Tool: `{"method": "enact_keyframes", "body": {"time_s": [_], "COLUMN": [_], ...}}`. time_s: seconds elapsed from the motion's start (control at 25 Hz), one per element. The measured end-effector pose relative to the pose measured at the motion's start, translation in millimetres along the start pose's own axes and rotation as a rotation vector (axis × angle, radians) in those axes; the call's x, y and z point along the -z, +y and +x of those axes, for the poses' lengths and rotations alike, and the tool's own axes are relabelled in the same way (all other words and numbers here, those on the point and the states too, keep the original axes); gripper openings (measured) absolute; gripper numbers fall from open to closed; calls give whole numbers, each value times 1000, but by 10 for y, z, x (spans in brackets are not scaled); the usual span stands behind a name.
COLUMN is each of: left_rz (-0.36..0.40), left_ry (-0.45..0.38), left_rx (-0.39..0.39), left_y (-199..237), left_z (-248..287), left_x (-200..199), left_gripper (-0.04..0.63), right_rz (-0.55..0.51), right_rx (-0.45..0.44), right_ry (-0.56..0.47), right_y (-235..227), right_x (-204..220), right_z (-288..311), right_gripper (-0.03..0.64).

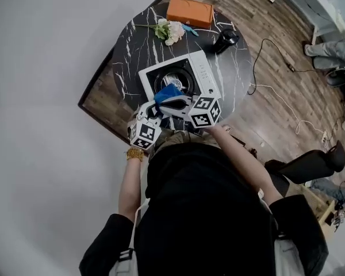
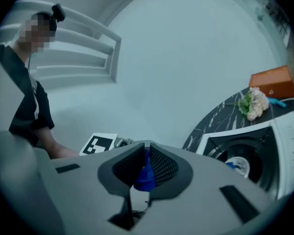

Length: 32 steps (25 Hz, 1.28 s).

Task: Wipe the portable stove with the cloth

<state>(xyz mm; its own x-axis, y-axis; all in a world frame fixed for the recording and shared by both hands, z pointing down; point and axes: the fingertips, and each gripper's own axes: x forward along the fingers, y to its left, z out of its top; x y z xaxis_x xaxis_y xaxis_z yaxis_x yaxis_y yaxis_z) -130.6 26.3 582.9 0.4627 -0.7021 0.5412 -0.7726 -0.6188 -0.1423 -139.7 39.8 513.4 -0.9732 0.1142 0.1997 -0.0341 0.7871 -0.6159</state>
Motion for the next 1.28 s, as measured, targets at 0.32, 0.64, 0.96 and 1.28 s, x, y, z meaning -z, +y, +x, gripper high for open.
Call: {"method": "enact_keyframes", "body": {"time_s": [0.32,0.64,0.96,1.28], "left_rz": [-199,-237,-197,-219], "left_ry": [238,319,374,449], "left_rx": [-284,-207,-61,189], "left_y": [1405,1294,711,-13], "left_z": [378,772,572,330], "left_x": [659,929,964,1123], "left_gripper": [66,54,53,54], "right_rz": [-2,133,122,100], "right_rx": [361,627,708,722], "right_ry": [-126,-316,-404,-435], "right_y": [-363,-629,-732,-846], "right_x": [263,534,363,170], "right_z": [-1146,-2174,-2612,-2727], "right_gripper": [13,12,12,12]}}
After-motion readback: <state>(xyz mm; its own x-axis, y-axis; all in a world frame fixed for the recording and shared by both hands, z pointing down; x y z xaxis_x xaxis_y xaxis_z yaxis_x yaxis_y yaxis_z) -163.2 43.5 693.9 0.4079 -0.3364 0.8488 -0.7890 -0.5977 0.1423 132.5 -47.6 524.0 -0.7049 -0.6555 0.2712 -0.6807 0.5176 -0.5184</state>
